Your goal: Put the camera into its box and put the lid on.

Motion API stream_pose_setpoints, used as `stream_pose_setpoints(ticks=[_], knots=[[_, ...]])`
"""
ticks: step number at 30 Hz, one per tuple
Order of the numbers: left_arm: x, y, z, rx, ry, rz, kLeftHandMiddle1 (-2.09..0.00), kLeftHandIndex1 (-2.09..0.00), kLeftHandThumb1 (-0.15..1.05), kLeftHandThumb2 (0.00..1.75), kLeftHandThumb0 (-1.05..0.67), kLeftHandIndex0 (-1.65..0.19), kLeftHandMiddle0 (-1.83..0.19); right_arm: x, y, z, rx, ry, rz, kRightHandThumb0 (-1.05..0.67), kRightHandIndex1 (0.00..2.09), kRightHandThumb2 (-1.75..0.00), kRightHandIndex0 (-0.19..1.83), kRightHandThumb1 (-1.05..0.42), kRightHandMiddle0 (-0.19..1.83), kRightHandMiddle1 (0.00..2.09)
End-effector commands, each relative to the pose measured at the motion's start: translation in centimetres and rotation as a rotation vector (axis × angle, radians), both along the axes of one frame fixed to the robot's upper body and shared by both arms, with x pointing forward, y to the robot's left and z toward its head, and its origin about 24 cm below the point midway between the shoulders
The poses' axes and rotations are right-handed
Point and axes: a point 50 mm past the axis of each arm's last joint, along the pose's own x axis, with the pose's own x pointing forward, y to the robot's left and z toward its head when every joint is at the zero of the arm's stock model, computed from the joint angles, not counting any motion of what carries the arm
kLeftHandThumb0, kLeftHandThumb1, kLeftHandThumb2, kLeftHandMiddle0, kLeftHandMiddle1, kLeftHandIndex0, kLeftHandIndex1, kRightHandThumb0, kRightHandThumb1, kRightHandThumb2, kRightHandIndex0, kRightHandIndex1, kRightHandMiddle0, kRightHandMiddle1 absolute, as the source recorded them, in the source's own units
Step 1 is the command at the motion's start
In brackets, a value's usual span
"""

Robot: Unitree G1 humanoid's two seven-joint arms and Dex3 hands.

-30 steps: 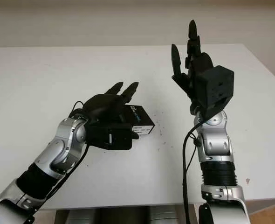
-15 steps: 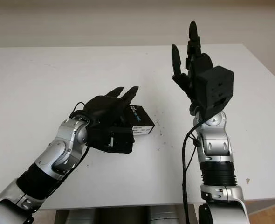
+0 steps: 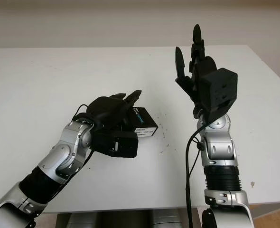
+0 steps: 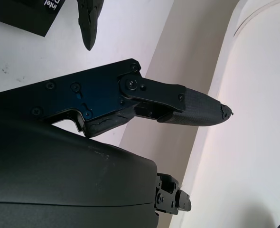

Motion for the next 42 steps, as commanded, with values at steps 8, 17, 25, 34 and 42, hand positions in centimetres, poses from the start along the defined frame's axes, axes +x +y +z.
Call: stream_pose_setpoints(ticks=[8, 17, 25, 34, 42], knots=[[0.0, -0.3, 0.6, -0.014, 0.002, -0.005, -0.65, -0.06, 1.05, 0.12, -0.99, 0.06, 0.06, -0.3, 0.1, 0.4, -0.011, -0.018, -0.011, -0.70, 0.05, -0.63, -0.18, -1.05, -0.18, 0.03], [-0.2, -0.4, 0.3, -0.016, -0.085, -0.054, -1.78, -1.42, 1.05, 0.11, -0.71, 0.18, 0.19, -0.3, 0.0, 0.3, -0.017, -0.013, -0.007, -0.70, 0.05, -0.62, -0.18, -1.05, -0.19, 0.04], [-0.2, -0.4, -0.5, -0.011, -0.154, -0.078, -2.09, -1.52, 1.05, 0.09, -0.40, -0.12, -0.52, -0.4, 0.0, 0.3, -0.008, -0.012, -0.005, -0.70, 0.05, -0.59, -0.18, -1.05, -0.19, 0.03], [0.2, -0.1, -0.9, -0.021, -0.186, -0.071, -2.09, -1.77, 1.05, 0.10, -0.32, -0.17, -0.71, -0.5, 0.1, 0.3, 0.002, -0.003, 0.004, -0.67, 0.04, -0.58, -0.19, -1.05, -0.19, 0.00], [0.4, 1.5, -0.2, -0.195, -0.150, -0.039, -2.09, -2.09, 1.05, 0.22, -0.34, -0.09, -0.52, -0.6, 0.1, 0.0, -0.012, 0.002, 0.005, -0.66, 0.05, -0.59, -0.18, -1.05, -0.19, 0.03]])
